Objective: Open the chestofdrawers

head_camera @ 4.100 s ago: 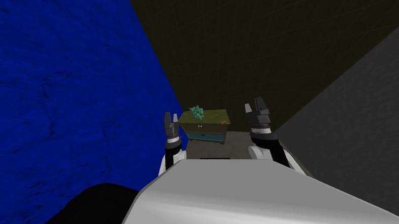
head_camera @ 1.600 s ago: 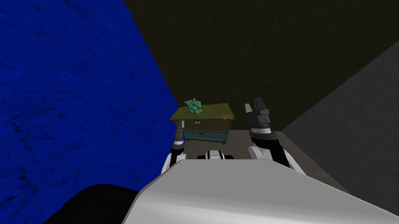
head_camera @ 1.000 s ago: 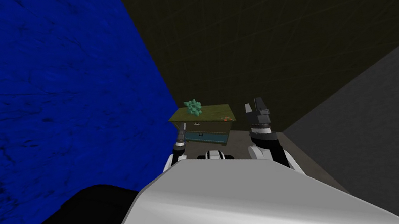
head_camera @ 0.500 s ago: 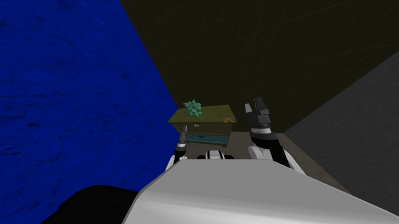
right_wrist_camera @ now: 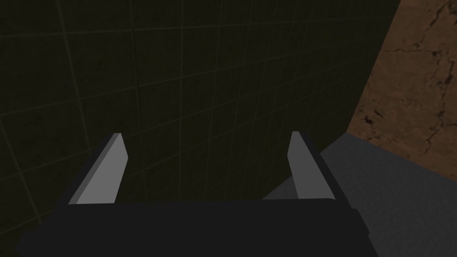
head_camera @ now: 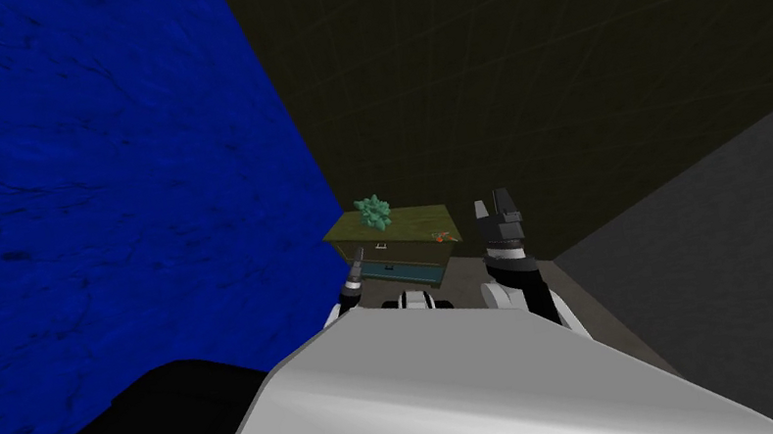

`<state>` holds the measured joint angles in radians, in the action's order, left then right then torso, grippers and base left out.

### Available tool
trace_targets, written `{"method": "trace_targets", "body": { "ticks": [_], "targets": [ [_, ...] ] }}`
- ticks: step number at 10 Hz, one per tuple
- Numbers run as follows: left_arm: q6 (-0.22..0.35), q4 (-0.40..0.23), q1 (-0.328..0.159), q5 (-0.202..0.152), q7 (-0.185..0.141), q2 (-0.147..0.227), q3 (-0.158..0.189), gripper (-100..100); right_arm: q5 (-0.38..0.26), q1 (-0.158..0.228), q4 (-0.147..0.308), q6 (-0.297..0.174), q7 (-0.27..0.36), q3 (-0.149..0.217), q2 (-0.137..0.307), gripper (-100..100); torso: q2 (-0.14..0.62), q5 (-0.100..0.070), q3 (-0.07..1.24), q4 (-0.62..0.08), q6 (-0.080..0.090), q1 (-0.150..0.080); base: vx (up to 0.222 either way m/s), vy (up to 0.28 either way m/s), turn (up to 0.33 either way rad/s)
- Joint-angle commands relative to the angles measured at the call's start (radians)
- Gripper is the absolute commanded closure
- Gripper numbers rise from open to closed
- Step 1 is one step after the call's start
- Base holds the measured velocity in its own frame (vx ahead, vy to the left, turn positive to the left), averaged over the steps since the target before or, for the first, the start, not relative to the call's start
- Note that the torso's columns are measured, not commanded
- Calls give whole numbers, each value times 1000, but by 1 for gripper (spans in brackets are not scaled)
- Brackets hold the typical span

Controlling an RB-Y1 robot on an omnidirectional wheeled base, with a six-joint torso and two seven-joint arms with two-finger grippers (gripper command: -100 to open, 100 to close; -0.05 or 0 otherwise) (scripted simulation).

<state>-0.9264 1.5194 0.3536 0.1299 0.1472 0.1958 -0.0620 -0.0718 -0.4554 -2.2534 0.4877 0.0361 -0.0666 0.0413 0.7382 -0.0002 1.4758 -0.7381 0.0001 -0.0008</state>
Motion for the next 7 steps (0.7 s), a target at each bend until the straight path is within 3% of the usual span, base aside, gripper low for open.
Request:
{"method": "trace_targets", "body": {
  "ticks": [1,7],
  "targets": [
    [-36,-85,-18,1,12,1,1,-100,0,0,0,0,0,0,0,0,0,0,0,0,0,0,54,-1,-7],
    [-102,-245,-51,2,35,-5,3,-100,0,0,0,0,0,0,0,0,0,0,0,0,0,1,53,1,-5]
  ]
}}
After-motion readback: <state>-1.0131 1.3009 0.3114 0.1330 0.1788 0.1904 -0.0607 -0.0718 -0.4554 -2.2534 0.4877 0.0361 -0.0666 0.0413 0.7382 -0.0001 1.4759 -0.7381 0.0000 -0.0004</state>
